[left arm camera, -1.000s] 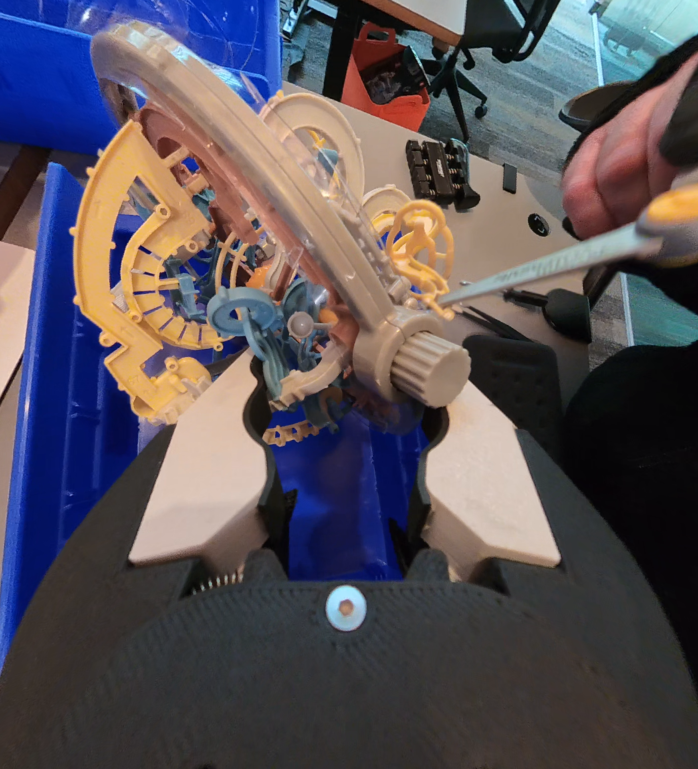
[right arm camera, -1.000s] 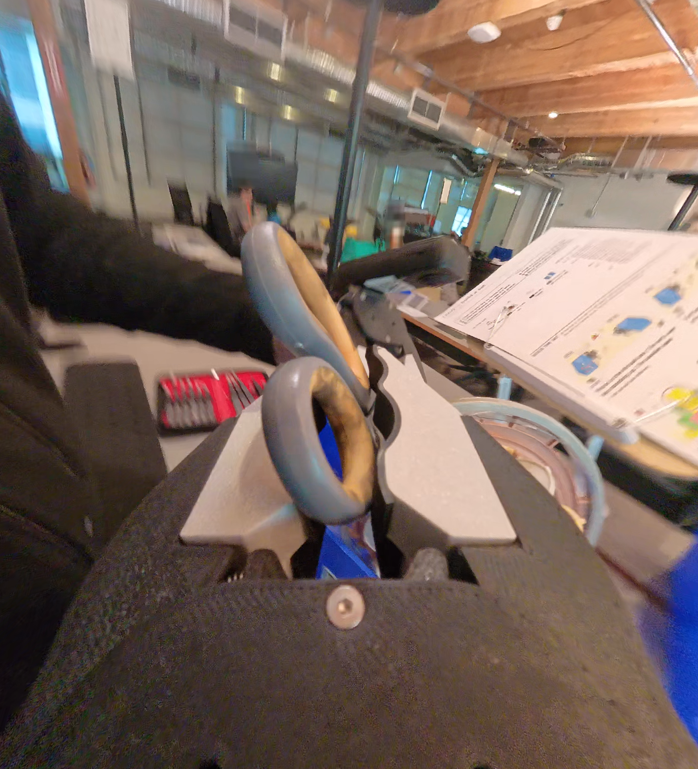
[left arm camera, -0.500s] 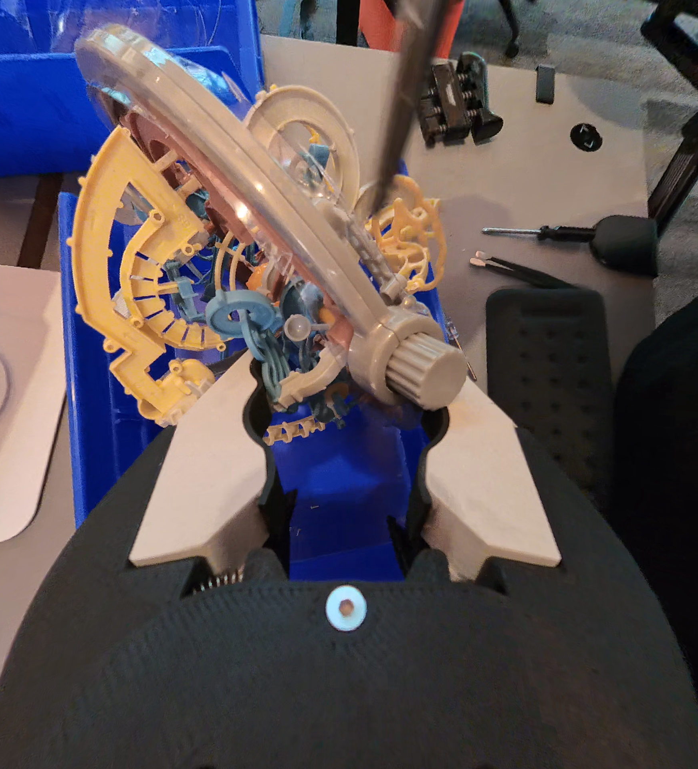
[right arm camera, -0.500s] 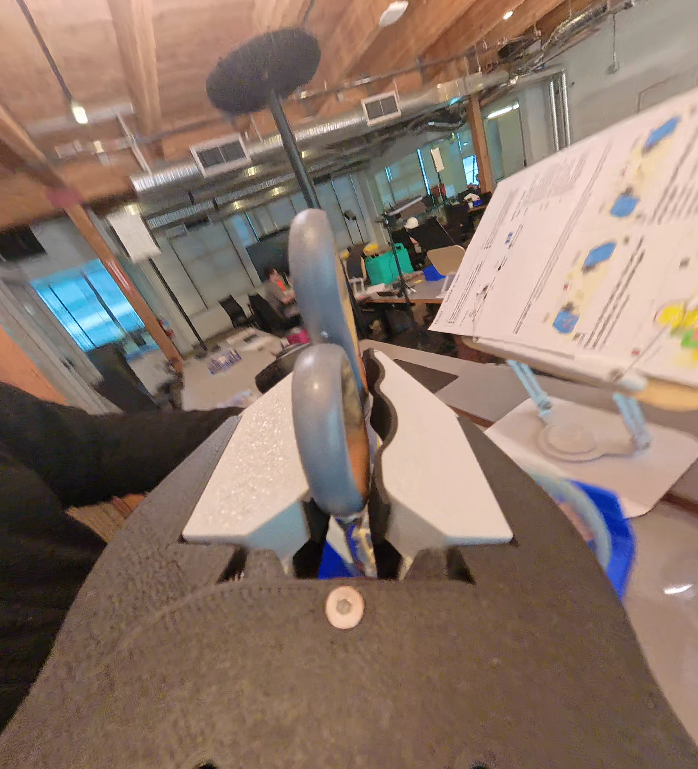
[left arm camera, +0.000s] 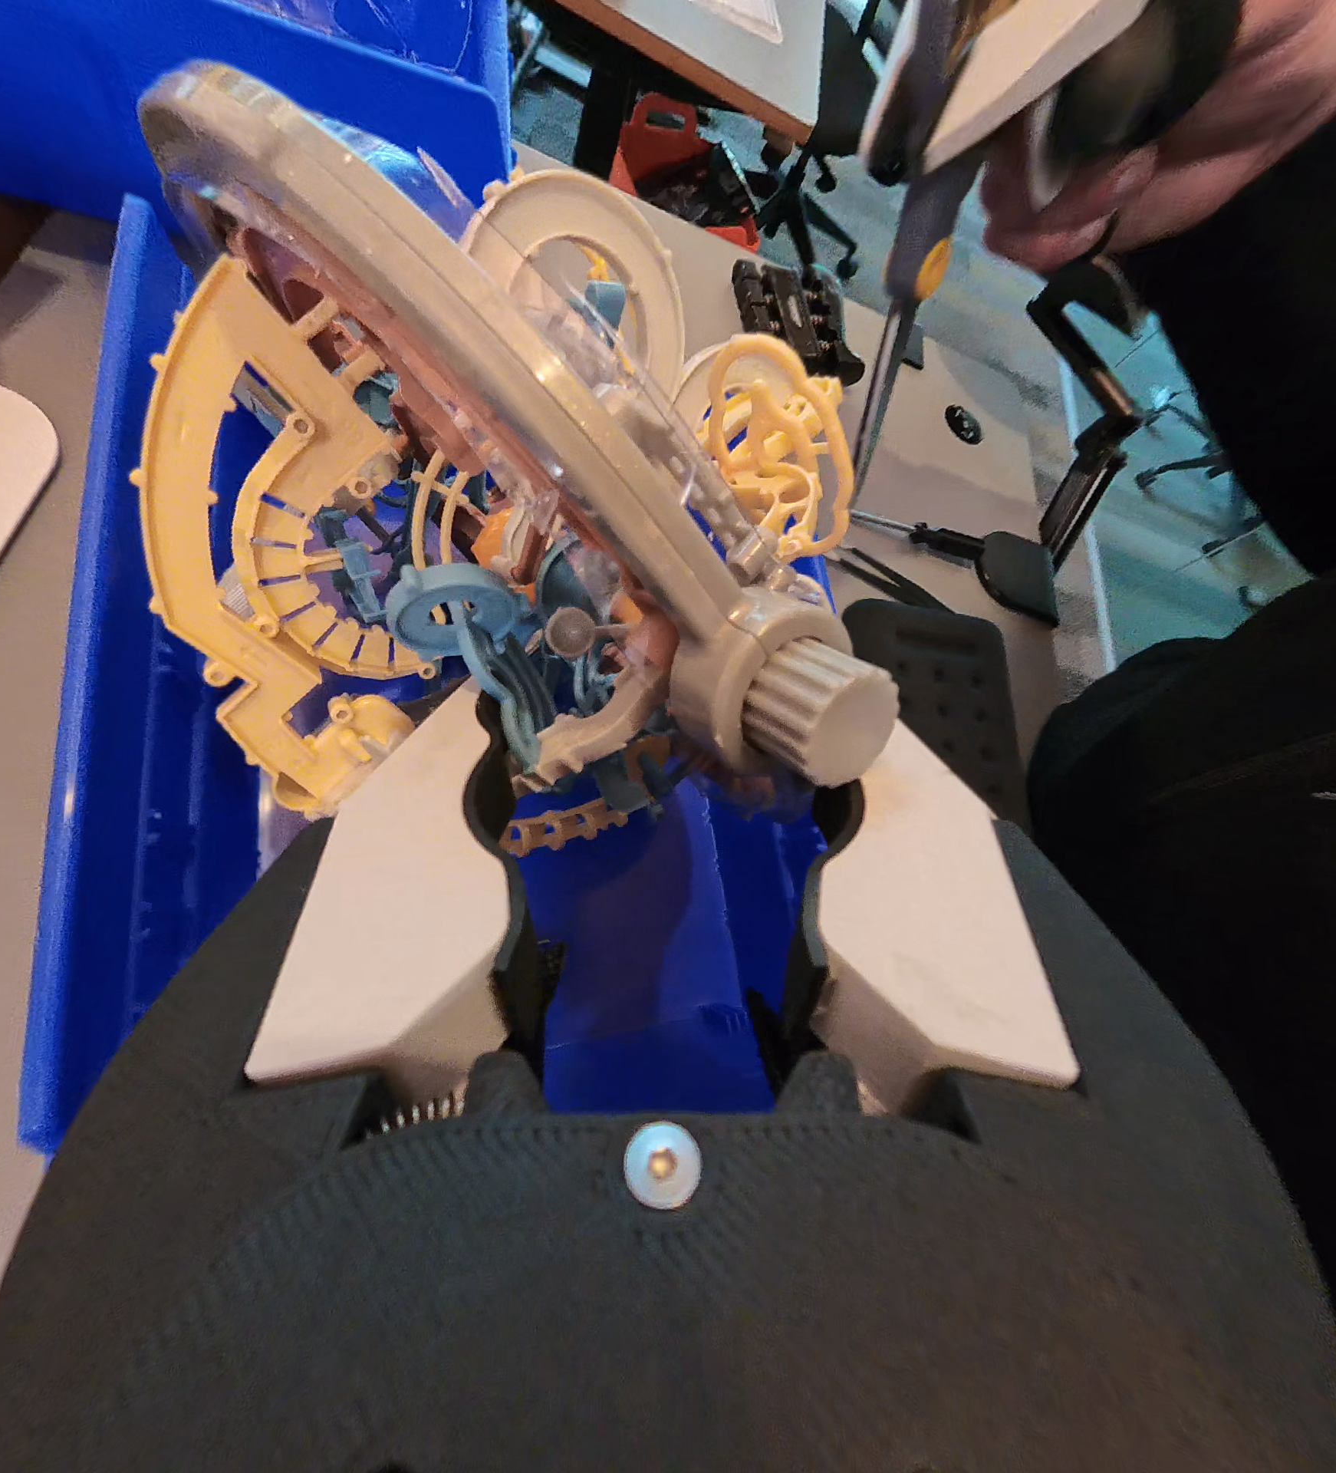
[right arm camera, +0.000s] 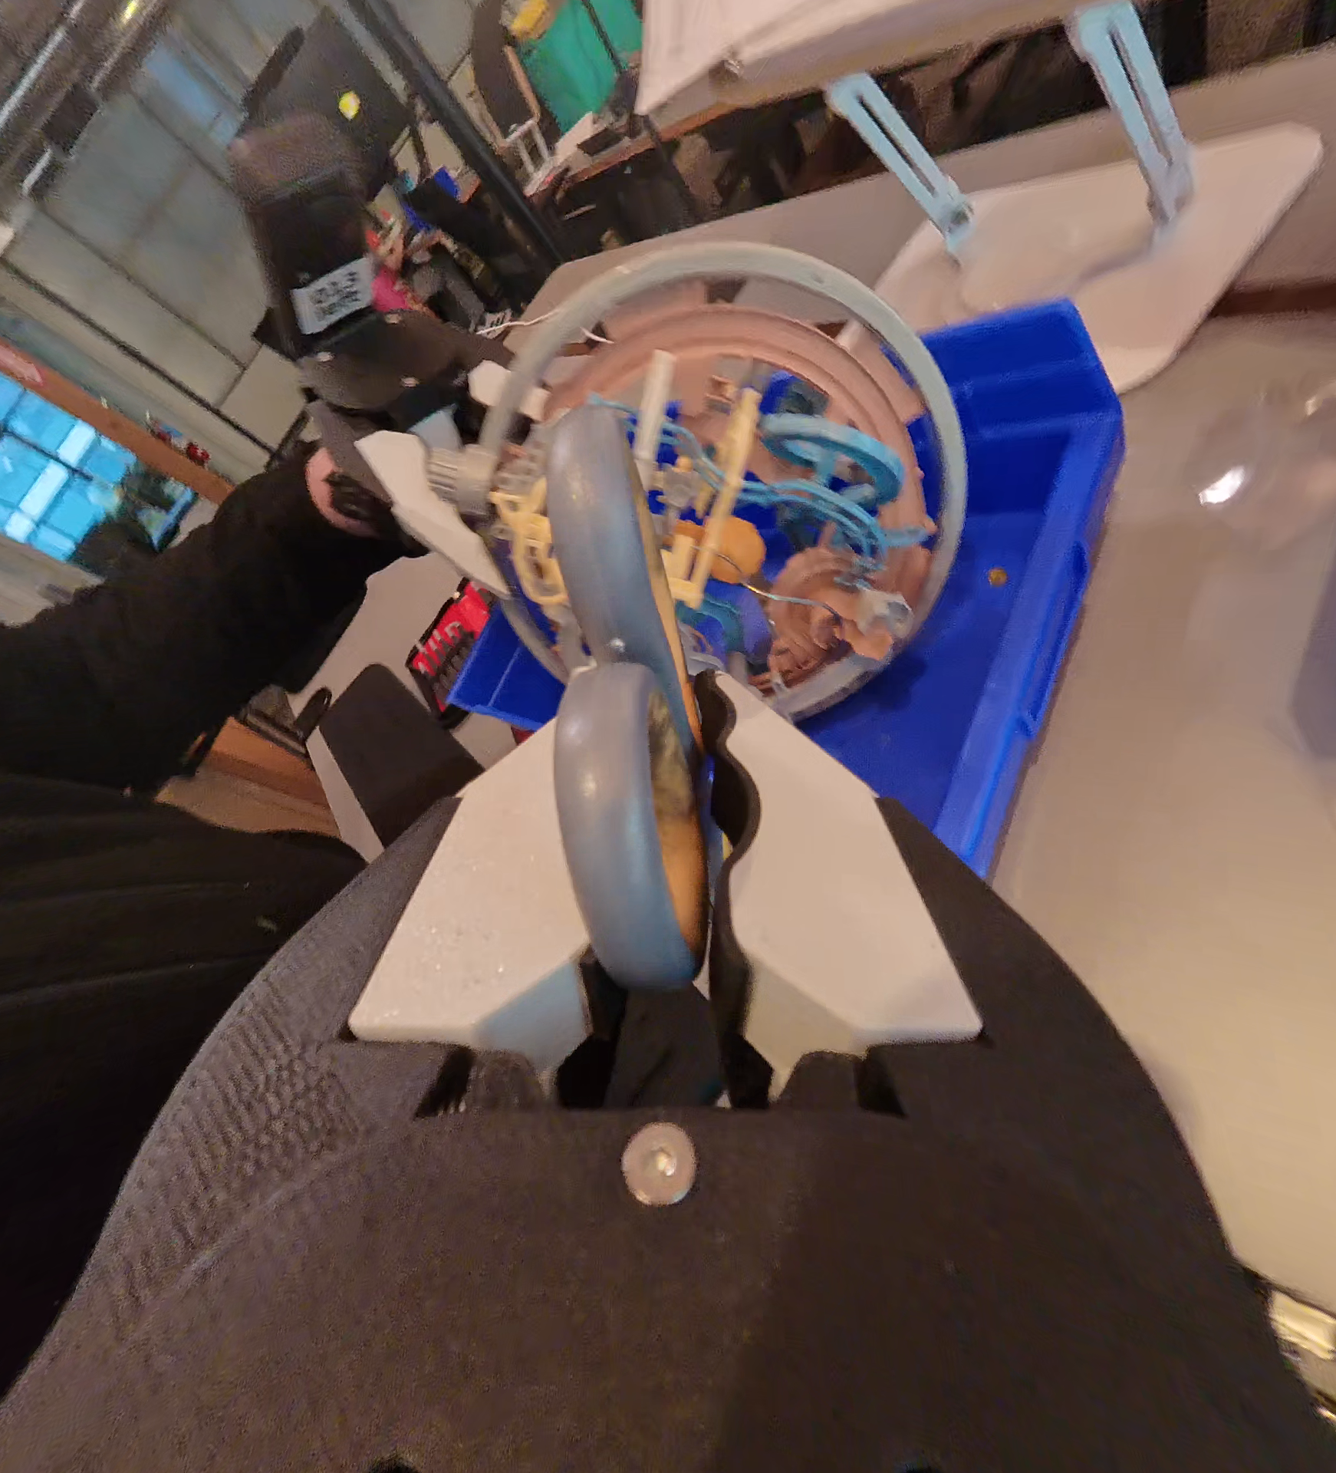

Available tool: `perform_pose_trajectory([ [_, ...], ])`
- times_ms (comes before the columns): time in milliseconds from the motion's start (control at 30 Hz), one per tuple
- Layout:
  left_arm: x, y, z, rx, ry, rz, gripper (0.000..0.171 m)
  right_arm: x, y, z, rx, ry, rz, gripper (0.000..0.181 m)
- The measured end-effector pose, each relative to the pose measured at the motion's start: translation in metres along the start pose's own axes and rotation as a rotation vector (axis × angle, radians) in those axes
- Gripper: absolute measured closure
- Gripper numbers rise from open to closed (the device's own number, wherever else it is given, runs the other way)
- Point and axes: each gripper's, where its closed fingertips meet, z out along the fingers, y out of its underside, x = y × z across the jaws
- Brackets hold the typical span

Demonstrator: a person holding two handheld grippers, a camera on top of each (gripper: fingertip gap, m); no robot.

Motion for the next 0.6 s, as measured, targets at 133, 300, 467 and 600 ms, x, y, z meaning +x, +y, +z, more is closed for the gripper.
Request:
perform_pose_trajectory([
  [133,-0.004,0.006,-0.005,0.026,0.046,-0.047,0.096,0.042,0.034,0.016,-0.071,0.054,0.133,0.169],
  [300,-0.01,0.009,-0.008,0.05,0.086,-0.091,0.096,0.076,0.052,0.025,-0.102,0.094,0.236,0.169],
  [467,-0.017,0.016,-0.009,0.045,0.109,-0.117,0.094,0.094,0.064,0.027,-0.123,0.174,0.245,0.165],
  [600,-0.019,0.018,-0.009,0.058,0.121,-0.13,0.094,0.1,0.066,0.027,-0.129,0.214,0.239,0.146],
])
